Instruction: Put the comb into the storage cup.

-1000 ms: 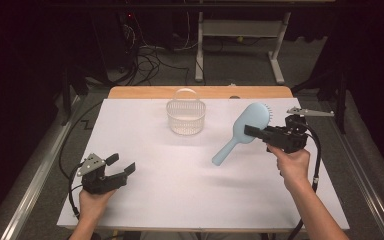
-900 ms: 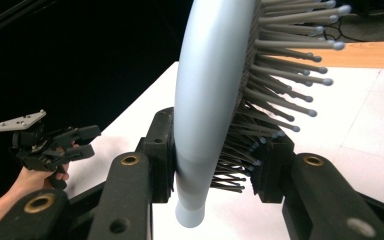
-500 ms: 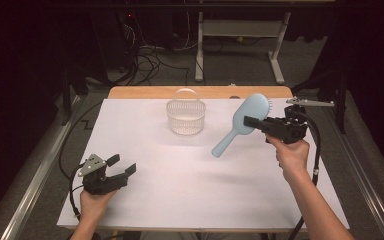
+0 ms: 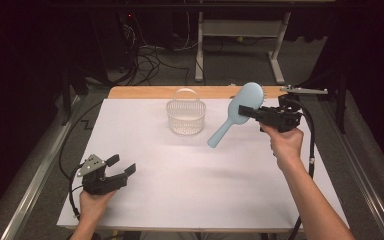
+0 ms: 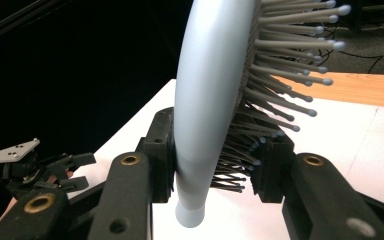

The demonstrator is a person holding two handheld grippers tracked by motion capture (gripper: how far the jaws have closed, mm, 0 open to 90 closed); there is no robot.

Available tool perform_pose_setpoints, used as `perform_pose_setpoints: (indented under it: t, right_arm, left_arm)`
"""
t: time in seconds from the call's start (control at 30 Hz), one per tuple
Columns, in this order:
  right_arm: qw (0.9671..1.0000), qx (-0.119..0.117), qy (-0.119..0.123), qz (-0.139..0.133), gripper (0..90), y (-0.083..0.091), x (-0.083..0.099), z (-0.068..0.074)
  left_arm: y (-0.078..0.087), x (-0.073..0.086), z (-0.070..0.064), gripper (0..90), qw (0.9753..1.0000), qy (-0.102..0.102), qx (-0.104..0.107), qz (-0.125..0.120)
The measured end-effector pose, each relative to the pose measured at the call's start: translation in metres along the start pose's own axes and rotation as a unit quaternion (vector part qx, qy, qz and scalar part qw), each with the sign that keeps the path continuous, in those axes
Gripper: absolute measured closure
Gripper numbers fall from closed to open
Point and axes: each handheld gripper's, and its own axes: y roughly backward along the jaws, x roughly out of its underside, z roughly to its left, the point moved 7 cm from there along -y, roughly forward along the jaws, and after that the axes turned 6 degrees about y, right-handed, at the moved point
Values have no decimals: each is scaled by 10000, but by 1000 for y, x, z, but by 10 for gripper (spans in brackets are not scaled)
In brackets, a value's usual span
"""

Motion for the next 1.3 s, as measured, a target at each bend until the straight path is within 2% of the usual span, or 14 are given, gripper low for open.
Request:
perform_pose_setpoints:
  t: [0.53, 1.3]
  right_arm:
    - [9999, 134, 30, 77, 610, -17, -13, -5]
    - [9996, 216, 153, 115, 609, -33, -39, -1]
  left_arm:
    - [0, 0, 0, 236, 10000, 9, 17, 11]
    - [-3, 1, 0, 236, 10000, 35, 35, 29]
